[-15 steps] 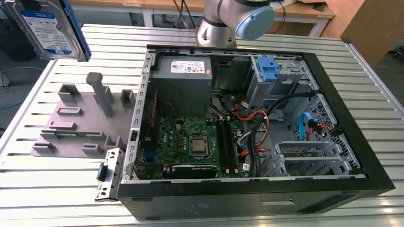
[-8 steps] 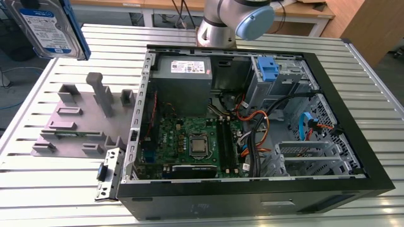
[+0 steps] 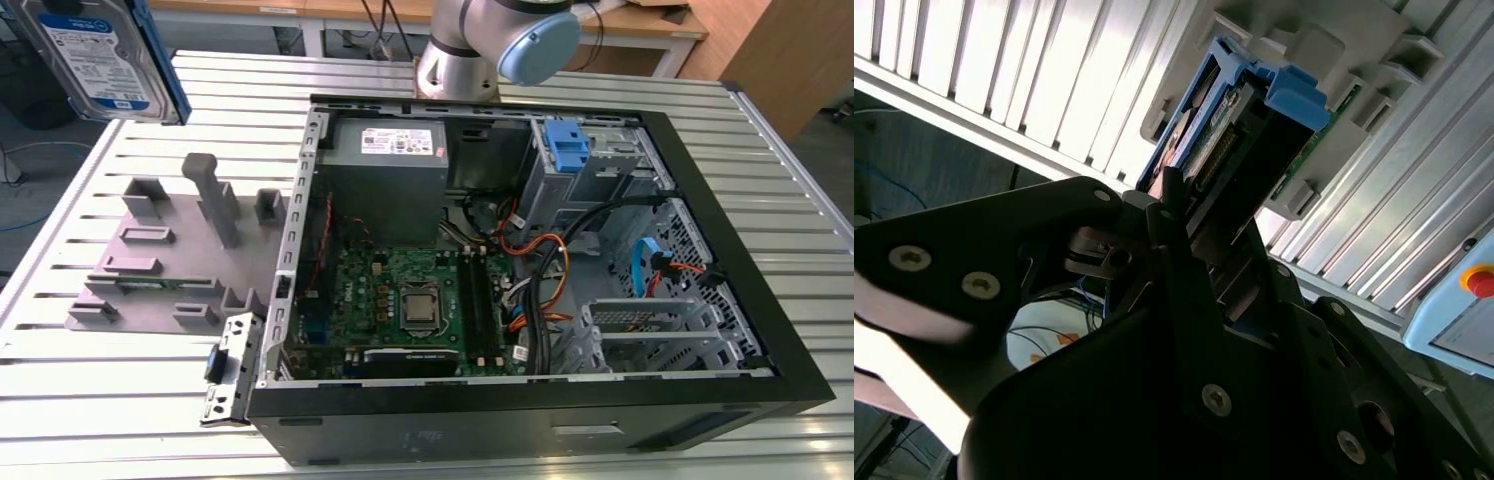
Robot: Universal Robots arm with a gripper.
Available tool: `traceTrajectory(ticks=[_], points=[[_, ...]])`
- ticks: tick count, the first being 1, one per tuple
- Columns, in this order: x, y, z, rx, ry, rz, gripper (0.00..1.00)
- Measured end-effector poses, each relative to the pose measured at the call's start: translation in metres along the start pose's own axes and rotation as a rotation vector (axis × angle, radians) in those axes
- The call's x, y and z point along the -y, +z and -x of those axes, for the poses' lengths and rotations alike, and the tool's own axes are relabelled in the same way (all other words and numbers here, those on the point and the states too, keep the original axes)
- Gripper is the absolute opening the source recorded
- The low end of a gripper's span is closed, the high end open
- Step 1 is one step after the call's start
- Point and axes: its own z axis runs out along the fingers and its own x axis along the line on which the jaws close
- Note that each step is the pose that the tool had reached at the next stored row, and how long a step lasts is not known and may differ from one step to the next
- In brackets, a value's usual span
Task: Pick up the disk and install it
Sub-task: 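Pick up the disk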
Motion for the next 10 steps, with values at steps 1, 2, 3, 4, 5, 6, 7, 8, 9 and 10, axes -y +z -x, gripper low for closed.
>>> traceTrajectory(ticks=[1, 2, 3, 4, 5, 6, 7, 8, 9, 10], points=[[0.0, -0.0009, 0.0001, 0.0, 0.0, 0.0, 0.35], [-0.0001, -0.0017, 0.0001, 0.0, 0.0, 0.0, 0.35], [-0.0001, -0.0024, 0.0002, 0.0, 0.0, 0.0, 0.35], [-0.0001, -0.0031, 0.0002, 0.0, 0.0, 0.0, 0.35], [-0.0001, -0.0037, 0.0003, 0.0, 0.0, 0.0001, 0.35], [-0.0001, -0.0042, 0.0003, 0.0, 0.0, 0.0, 0.35], [-0.0002, -0.0046, 0.0003, 0.0, 0.0, 0.0, 0.35], [-0.0002, -0.0049, 0.0003, 0.0, 0.0, 0.0, 0.35], [-0.0002, -0.0051, 0.0004, 0.0, 0.0, 0.0, 0.35], [-0.0002, -0.0055, 0.0004, -0.0001, 0.0, 0.0, 0.35]])
